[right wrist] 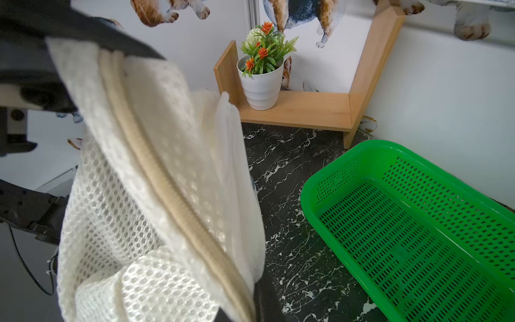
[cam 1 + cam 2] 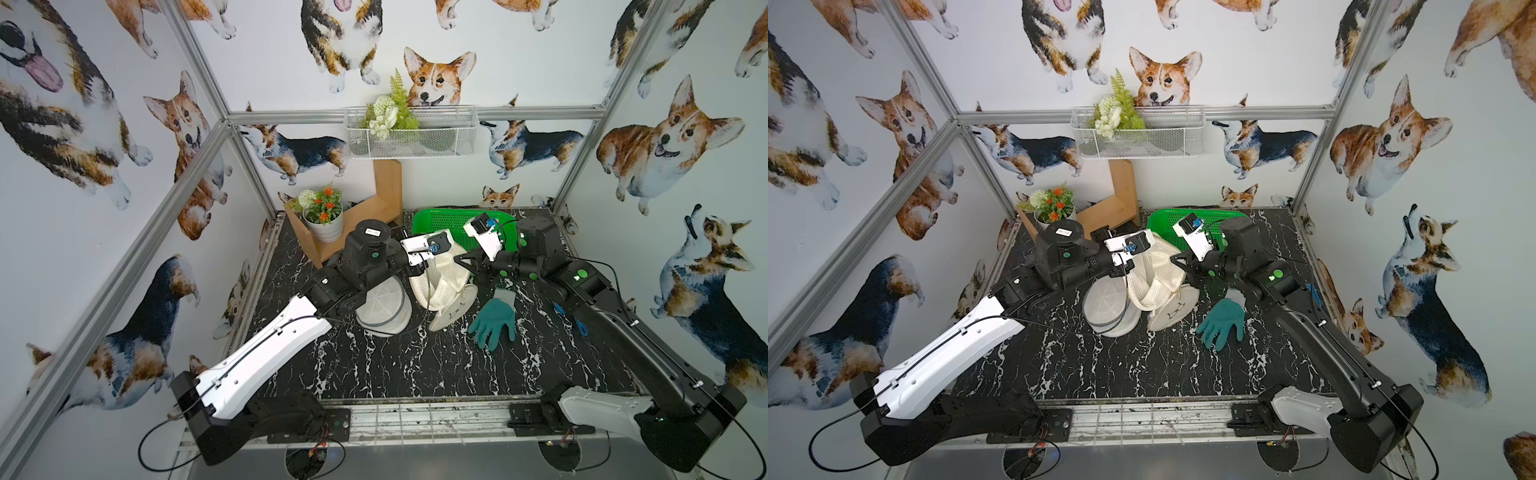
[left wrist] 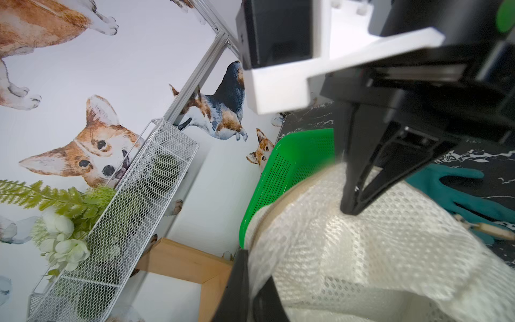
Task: Turn the laundry bag inside out
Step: Turn over the laundry bag.
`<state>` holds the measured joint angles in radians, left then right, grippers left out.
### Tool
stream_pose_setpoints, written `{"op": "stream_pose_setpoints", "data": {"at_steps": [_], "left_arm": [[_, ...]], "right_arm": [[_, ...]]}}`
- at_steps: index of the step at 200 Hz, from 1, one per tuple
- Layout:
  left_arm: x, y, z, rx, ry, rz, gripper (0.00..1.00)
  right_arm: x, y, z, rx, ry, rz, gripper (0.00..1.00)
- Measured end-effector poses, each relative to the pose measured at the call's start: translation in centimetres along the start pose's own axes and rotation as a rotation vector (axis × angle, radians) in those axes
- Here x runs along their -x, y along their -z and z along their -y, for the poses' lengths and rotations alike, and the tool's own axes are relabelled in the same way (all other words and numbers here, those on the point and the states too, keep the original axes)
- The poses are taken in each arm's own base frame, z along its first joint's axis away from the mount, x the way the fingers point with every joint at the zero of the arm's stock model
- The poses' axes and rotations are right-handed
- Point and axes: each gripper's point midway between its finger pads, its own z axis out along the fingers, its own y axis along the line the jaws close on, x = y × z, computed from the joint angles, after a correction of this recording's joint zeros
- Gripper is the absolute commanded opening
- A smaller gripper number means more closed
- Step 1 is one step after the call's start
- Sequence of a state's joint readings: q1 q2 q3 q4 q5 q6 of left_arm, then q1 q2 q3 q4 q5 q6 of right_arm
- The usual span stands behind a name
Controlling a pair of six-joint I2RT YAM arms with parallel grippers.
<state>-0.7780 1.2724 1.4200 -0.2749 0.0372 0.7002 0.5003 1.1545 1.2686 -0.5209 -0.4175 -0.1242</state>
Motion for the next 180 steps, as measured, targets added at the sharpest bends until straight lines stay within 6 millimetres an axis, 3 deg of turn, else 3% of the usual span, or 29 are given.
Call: {"op": "stream_pose_setpoints", "data": {"at_steps": [32, 60, 96, 130, 180], "left_arm": [[0.6, -1.0, -1.7, -0.044, 0.119, 0.009, 0.02], [-0.7, -2.3, -2.4, -0.127, 0.281, -0.014, 0.21], [-2.3, -3.9, -2.8, -0.203, 0.467, -0.036, 0.48], [-4.9, -4.6, -2.2, -0.274, 0.645, -0.067, 0.63], [-9.3, -3.5, -1.1, -0.327, 0.869, -0.064, 0.73]], "right_arm": [[-0.1, 0.4, -1.9, 0.038, 0.118, 0.002, 0.00], [0.8, 2.1, -2.8, 0.031, 0.215, 0.088, 0.00], [0.6, 3.3, -3.3, 0.023, 0.268, 0.126, 0.00], [0.8, 3.8, -3.3, 0.014, 0.277, 0.144, 0.00], [1.8, 5.0, -2.3, 0.003, 0.228, 0.220, 0.00]]}}
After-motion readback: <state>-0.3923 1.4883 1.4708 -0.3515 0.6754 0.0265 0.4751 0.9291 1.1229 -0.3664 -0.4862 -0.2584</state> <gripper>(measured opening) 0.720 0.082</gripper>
